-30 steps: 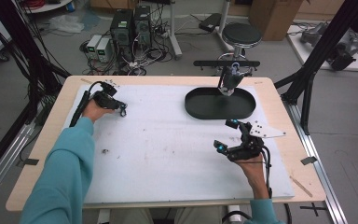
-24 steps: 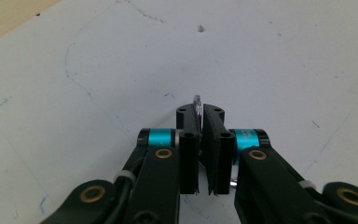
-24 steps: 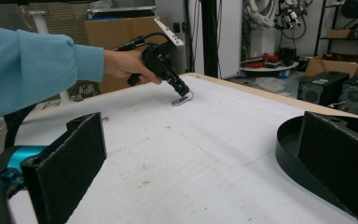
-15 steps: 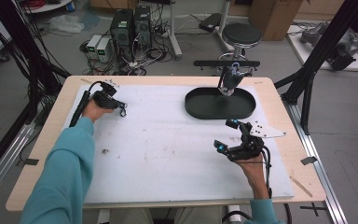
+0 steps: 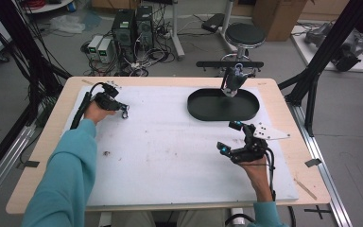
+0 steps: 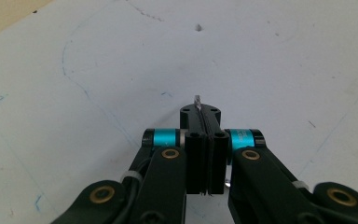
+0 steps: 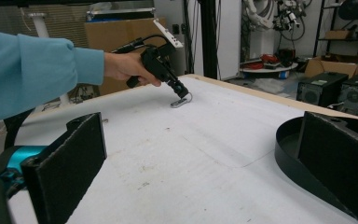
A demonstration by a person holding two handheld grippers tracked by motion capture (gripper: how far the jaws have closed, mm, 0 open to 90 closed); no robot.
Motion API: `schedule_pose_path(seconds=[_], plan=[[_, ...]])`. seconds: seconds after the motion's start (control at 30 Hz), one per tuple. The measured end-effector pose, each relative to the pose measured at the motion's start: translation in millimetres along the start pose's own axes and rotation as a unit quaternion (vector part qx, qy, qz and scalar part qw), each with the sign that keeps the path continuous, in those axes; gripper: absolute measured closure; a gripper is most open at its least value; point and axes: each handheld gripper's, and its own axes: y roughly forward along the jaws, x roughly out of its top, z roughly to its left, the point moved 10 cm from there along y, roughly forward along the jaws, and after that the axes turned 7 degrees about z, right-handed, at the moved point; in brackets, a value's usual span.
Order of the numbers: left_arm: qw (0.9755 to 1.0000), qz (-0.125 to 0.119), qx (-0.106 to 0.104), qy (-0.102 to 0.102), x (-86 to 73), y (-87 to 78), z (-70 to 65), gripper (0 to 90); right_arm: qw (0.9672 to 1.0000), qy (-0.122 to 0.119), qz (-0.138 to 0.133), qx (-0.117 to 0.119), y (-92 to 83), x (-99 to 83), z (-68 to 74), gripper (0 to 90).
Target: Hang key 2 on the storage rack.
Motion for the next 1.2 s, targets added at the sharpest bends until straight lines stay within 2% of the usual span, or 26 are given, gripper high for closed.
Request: schedule_pose_path(seconds=[0.17, 0.33, 0.43, 0.5, 0.6, 0.63, 0.67, 0.73, 0.8, 0.93, 1.03, 1.07, 1.13, 1.2], plan=[[0.9995, -0.024, -0.019, 0.004, 7.3, -9.2, -7.3, 88.7, 1.0, 0.0, 0.0, 0.0, -0.1, 0.1, 0.1, 0.7], [0.9976, -0.056, -0.034, 0.025, 18.5, -29.7, -22.7, 88.7, 1.0, 0.0, 0.005, 0.003, 4.4, -1.9, 1.6, 0.7], [0.9959, -0.069, -0.043, 0.039, 22.9, -39.9, -32.8, 88.7, 0.9998, -0.003, 0.018, 0.002, 9.1, -3.9, 2.2, 0.7], [0.994, -0.084, -0.053, 0.046, 26.9, -48.2, -40.9, 88.7, 0.9997, -0.003, 0.025, 0.002, 11.3, -3.3, 3.0, 0.7], [0.991, -0.103, -0.066, 0.054, 32.2, -59.0, -52.1, 88.7, 0.9996, -0.003, 0.021, 0.019, 11.4, 1.1, 7.5, 0.7], [0.9897, -0.111, -0.071, 0.055, 33.9, -63.4, -57.3, 88.7, 0.9996, -0.002, 0.02, 0.021, 11.2, 2.3, 7.9, 0.7], [0.9878, -0.121, -0.073, 0.065, 36.0, -69.0, -63.7, 88.7, 0.9996, -0.001, 0.019, 0.022, 11.6, 4.4, 8.1, 0.7], [0.9844, -0.135, -0.081, 0.078, 38.4, -77.7, -75.2, 88.7, 0.9992, -0.001, 0.013, 0.037, 11.9, 9.3, 10.4, 0.7], [0.9809, -0.149, -0.087, 0.09, 39.9, -85.3, -84.8, 88.7, 0.9982, 0.01, 0.005, 0.06, 12.1, 13.9, 13.3, 0.7], [0.9702, -0.185, -0.119, 0.101, 41.2, -100.9, -109.1, 88.7, 0.9976, 0.002, 0.017, 0.066, 15.9, 20.9, 14.8, 0.7], [0.9637, -0.199, -0.138, 0.113, 39.7, -108.9, -124.3, 88.6, 0.9969, -0.005, 0.029, 0.074, 20.2, 27.3, 17.4, 0.7], [0.9614, -0.202, -0.146, 0.117, 38.9, -111.6, -128.9, 88.6, 0.9965, -0.014, 0.031, 0.076, 22.3, 29.9, 17.5, 0.8], [0.9561, -0.214, -0.159, 0.122, 38.1, -117.6, -137.4, 88.6, 0.9961, -0.014, 0.031, 0.081, 26.2, 35.2, 18.1, 0.8], [0.9523, -0.221, -0.167, 0.128, 37.5, -122.2, -145.1, 88.6, 0.9949, -0.01, 0.028, 0.096, 29.5, 38.8, 20.0, 0.7]])
